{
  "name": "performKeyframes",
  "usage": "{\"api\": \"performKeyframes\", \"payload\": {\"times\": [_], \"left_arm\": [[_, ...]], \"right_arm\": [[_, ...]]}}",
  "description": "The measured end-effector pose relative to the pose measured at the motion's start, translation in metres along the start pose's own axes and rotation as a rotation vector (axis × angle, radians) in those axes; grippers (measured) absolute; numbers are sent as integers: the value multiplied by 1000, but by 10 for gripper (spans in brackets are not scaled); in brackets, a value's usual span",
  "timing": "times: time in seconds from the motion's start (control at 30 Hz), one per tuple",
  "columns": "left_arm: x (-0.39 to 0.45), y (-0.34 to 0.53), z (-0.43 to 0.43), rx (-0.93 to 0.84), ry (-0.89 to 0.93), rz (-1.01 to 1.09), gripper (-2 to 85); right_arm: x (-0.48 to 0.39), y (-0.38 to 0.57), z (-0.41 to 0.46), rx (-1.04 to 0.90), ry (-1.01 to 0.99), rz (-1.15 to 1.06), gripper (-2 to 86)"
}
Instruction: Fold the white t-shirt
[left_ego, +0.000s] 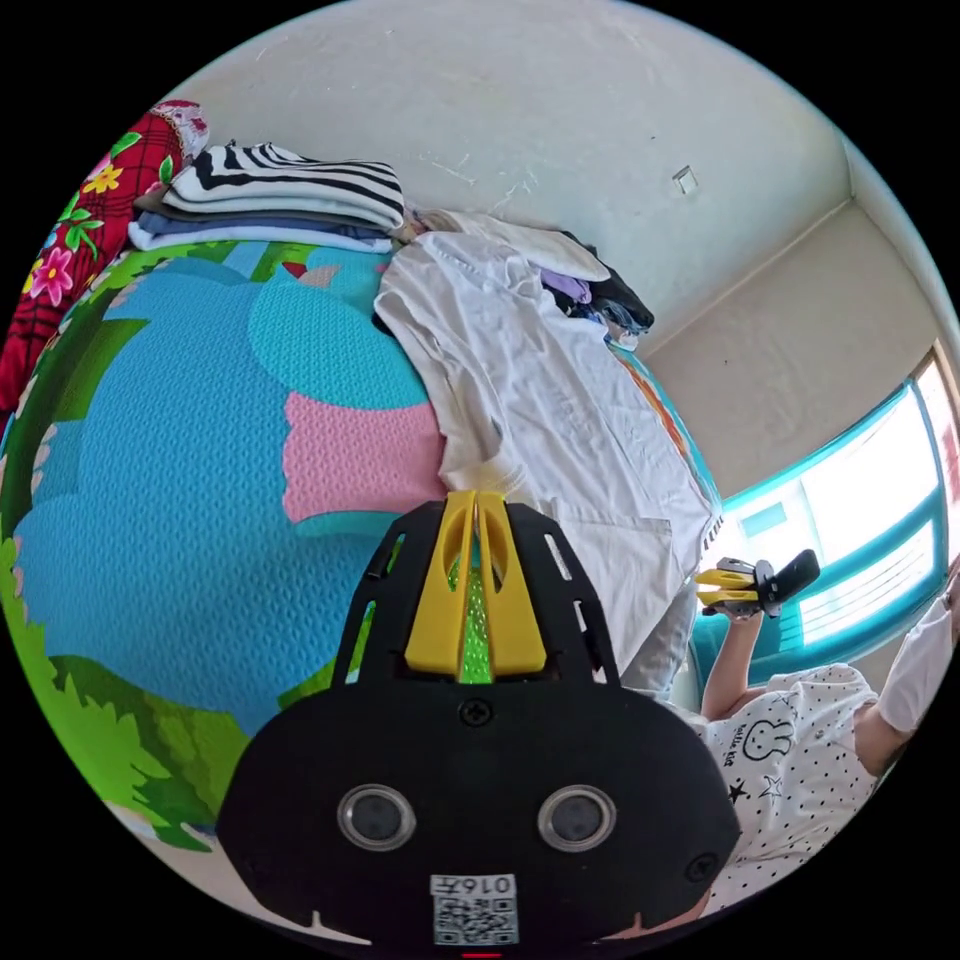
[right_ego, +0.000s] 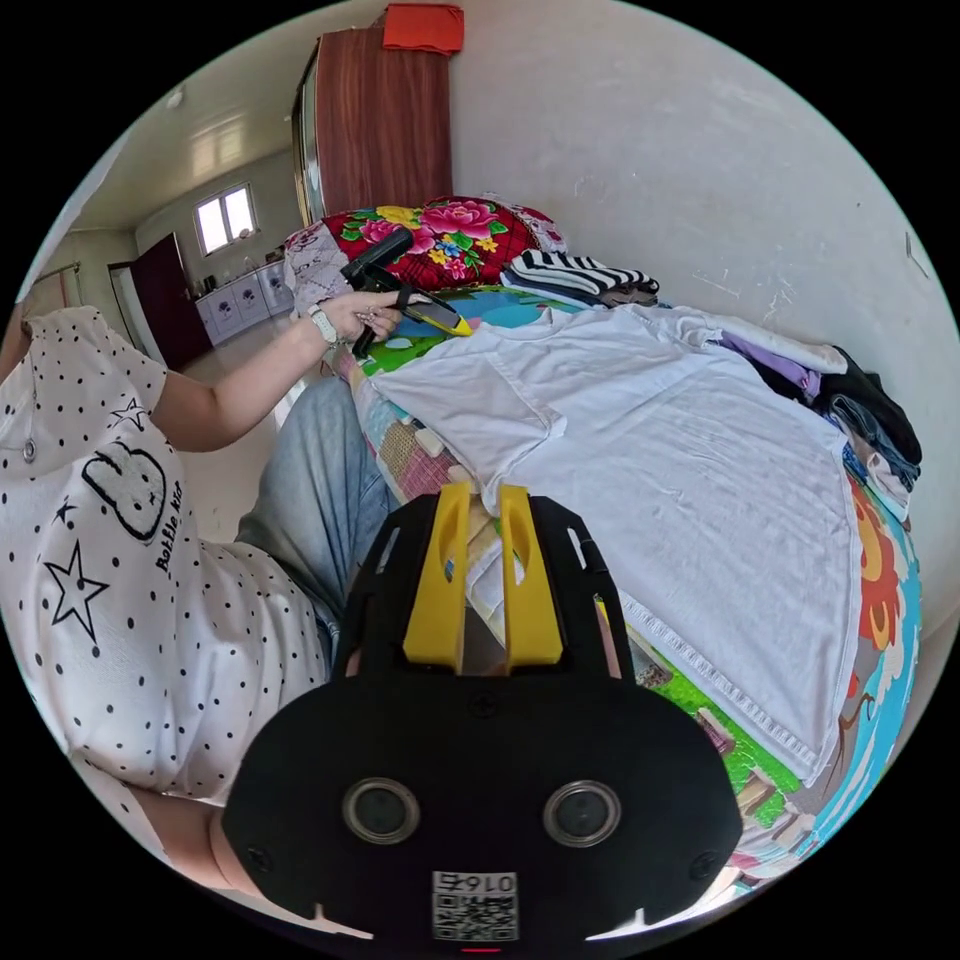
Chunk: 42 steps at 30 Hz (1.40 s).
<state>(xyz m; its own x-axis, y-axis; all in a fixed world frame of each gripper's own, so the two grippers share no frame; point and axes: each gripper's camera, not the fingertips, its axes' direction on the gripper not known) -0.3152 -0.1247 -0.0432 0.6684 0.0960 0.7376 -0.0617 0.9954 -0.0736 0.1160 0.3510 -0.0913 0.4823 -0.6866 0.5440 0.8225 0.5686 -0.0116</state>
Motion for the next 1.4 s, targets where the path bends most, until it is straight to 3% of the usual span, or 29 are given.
{"api": "performKeyframes", "payload": {"times": [0.17,0.37,0.53,0.8,0.93,1.07,1.2,1.4], "left_arm": [[7,9,-35,72,-248,24,-8],[-17,-19,-23,24,-7,9,38],[-22,-49,-5,-8,-38,2,62],[-15,-75,-11,5,-120,40,-6],[-13,-85,-23,-3,-143,69,-9],[-22,-101,-17,-57,-173,61,-9],[-34,-111,-26,-39,-159,46,-9],[-48,-131,-44,-45,-156,38,-4]], "right_arm": [[4,-18,6,-9,24,-19,47],[19,-58,12,39,5,-47,39],[11,-82,17,47,27,-129,32],[34,-95,25,53,12,-78,17],[51,-124,27,66,105,-80,5],[63,-166,69,-103,231,-127,-2],[73,-182,112,-265,189,-154,-3],[93,-199,121,-228,185,-200,0]]}}
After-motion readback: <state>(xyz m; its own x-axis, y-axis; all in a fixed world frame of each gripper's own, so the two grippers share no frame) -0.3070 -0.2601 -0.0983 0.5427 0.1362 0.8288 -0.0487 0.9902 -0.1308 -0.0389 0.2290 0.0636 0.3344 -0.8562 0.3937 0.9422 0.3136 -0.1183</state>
